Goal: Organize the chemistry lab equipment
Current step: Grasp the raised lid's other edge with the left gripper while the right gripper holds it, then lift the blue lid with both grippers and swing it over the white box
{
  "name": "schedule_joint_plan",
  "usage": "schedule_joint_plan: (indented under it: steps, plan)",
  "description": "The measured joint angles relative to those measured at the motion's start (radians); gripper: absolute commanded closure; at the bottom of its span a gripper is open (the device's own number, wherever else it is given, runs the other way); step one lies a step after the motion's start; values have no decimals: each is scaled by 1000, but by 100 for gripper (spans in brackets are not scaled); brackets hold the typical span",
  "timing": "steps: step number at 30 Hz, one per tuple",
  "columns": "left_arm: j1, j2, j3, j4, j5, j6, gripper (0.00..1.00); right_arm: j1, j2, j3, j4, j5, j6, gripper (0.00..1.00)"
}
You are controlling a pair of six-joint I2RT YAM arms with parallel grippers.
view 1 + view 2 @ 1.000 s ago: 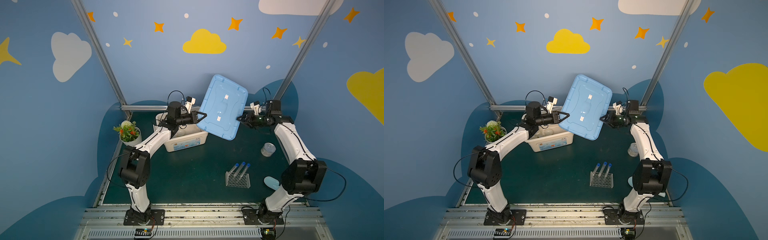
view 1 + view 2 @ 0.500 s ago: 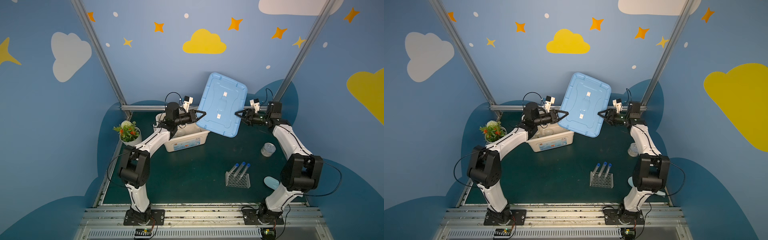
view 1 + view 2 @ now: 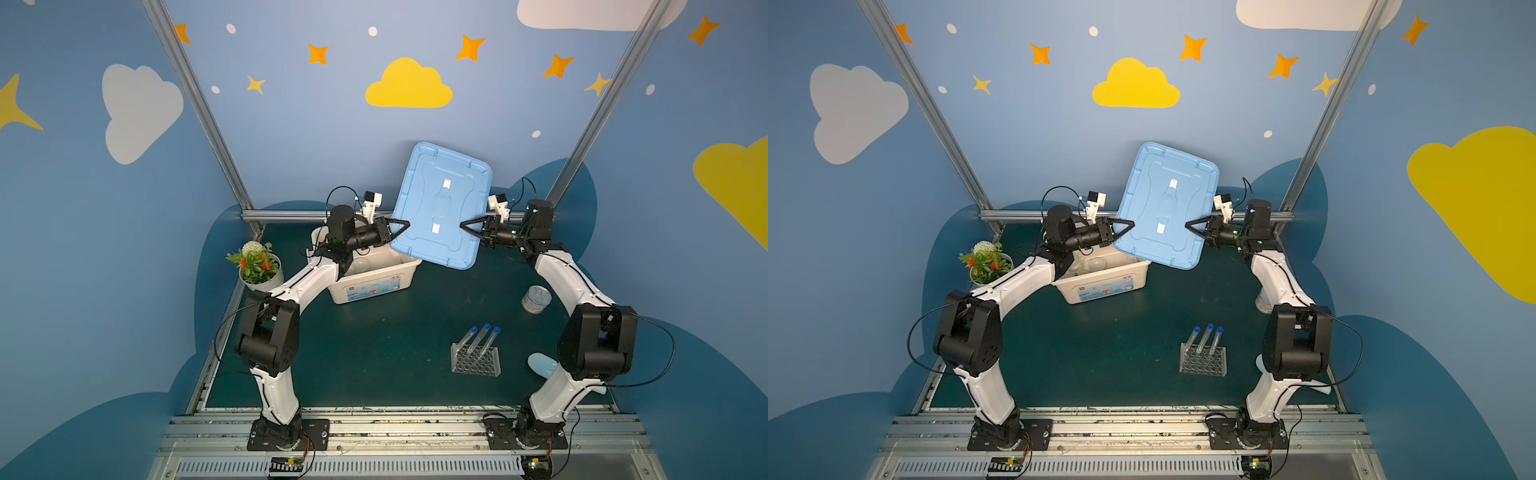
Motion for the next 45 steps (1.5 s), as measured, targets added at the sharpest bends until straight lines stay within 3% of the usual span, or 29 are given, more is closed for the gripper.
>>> schedule_joint_plan:
  steps: [3,6,10,11,12,21,27,31,38,45]
  plan:
    - [8,13,-2,6,2,-24,90,0,2,1,36,-24,18,87]
    - [15,29,-4,7,9,-36,77,3,2,3,38,-26,11,94]
    - [26,30,-13,-7,-8,-24,37,9,2,16,-8,-21,-11,100]
    - [31,28,-14,-10,-13,-18,13,14,2,26,-35,-14,-25,100]
    - [34,25,-16,-17,-19,-13,1,17,2,38,-61,-7,-41,100]
    - [138,-103,-103,-141,-82,59,0,46,2,274,-360,152,-235,100]
    - [192,-253,-106,-337,-179,208,0,195,1,581,-632,470,-495,100]
    - [214,-358,-131,-444,-250,304,1,341,-25,623,-686,712,-652,100]
    - [310,-433,-211,-528,-276,353,1,568,-38,476,-566,1200,-964,100]
    - [412,-459,-298,-531,-242,322,0,735,-37,319,-289,1466,-1293,100]
